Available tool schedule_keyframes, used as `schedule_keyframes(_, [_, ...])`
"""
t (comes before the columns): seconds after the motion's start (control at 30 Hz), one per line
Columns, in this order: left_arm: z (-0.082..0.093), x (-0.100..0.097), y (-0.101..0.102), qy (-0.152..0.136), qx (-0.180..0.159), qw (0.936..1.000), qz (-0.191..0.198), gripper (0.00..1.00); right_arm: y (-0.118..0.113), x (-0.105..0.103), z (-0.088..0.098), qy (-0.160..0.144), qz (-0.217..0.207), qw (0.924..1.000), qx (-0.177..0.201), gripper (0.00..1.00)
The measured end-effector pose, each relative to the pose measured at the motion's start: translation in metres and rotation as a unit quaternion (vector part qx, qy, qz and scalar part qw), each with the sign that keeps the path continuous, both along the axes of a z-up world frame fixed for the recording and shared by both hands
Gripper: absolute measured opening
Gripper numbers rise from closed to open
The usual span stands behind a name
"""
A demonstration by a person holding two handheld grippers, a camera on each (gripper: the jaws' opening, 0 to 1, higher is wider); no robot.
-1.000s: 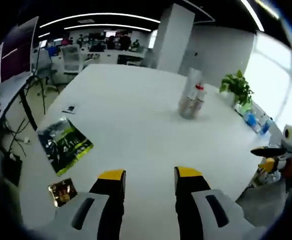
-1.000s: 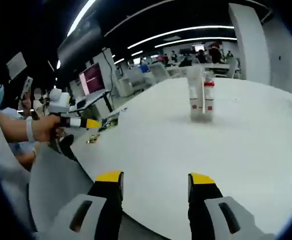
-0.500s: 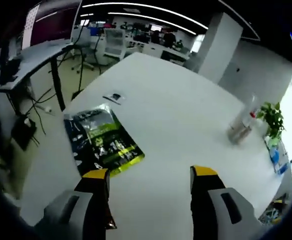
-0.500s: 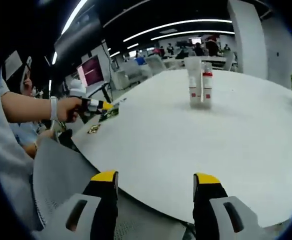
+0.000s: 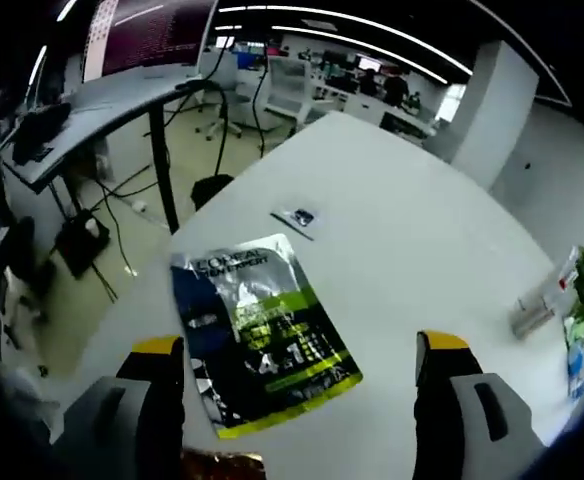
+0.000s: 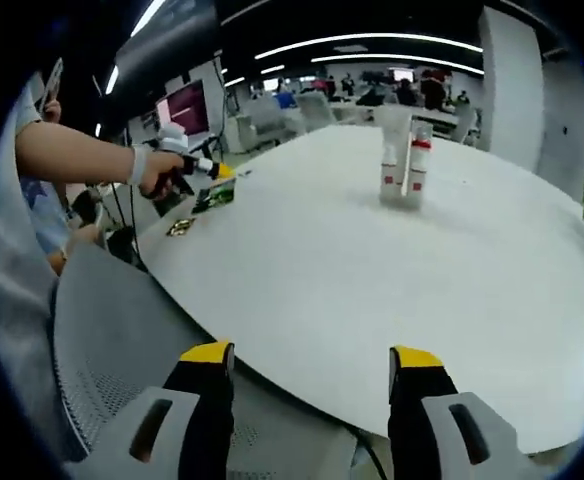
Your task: Arrange the skincare products in the storage area until every visible bottle or jar stands upright without overlapping.
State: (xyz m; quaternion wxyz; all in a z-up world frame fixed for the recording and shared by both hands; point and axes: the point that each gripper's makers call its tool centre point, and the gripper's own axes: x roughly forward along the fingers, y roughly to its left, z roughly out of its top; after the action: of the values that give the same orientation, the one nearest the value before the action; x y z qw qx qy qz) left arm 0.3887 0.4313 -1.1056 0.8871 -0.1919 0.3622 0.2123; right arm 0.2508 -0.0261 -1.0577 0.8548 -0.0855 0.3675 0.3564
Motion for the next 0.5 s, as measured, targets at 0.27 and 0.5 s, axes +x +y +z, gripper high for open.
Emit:
schedule_keyframes(0.27, [-0.012, 0.004, 0.020, 0.041, 0.039, 0.9984, 0.005, 0.99, -0.003, -0.004, -0.001, 0.000, 0.008, 0.9997, -0.023, 0.61])
schedule_keyframes(0.5, [-0.032, 0.002, 0.021, 0.085, 0.040, 0.9956, -0.004, 0.99, -0.007, -0.005, -0.001, 0.002, -0.002, 0.9996, -0.029, 0.60])
